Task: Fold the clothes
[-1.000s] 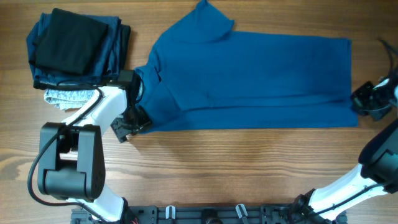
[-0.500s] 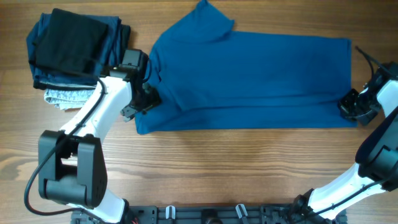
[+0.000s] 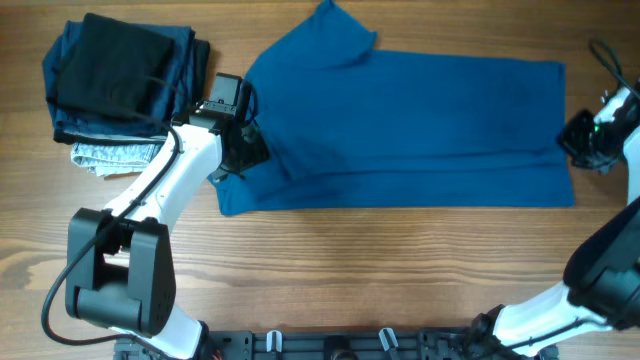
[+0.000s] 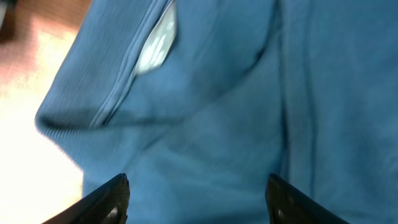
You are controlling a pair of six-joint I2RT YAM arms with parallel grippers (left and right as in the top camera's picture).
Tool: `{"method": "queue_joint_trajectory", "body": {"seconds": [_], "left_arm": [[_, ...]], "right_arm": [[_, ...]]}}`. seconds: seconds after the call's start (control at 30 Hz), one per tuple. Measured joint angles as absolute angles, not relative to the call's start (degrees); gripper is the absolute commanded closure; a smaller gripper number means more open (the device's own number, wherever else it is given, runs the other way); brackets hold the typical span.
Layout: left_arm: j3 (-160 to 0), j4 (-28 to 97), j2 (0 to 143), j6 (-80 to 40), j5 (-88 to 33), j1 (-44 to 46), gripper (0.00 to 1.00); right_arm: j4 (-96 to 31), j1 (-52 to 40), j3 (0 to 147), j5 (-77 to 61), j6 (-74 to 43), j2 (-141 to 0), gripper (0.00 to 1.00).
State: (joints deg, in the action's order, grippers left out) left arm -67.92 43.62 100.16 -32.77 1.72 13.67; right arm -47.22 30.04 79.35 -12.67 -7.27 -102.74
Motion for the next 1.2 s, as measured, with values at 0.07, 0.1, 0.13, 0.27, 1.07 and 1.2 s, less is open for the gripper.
{"method": "queue_joint_trajectory", "body": {"seconds": [0.07,0.1,0.13,0.27,1.07,1.2], "left_arm": [[-67.9,39.9,100.2,-31.5,1.7,13.7,0.51],[-67.9,37.0,100.1,-30.5,1.7,13.7,0.73],[-68.0,34.7,100.1,-30.2,1.8,13.7,0.91],[-68.1,26.5,99.9,-28.5,1.4,13.7,0.96],[-68.2,36.9,99.7,-26.6,-3.4,15.6,0.87],[-68.2,36.7,99.7,-26.6,-3.4,15.6,0.86]], "right_arm": [[-47.3,25.3,79.6,-15.6,-3.7,-100.1,0.96],[-47.1,21.2,79.7,-16.9,-1.6,-99.4,0.96],[-47.0,18.3,79.8,-17.6,-0.4,-99.4,0.96],[-46.2,6.8,79.8,-18.4,3.2,-99.4,0.95],[-50.0,6.8,63.4,-15.4,-8.7,-99.5,0.96],[-44.2,5.3,58.7,-15.7,-8.8,-99.5,0.96]]}}
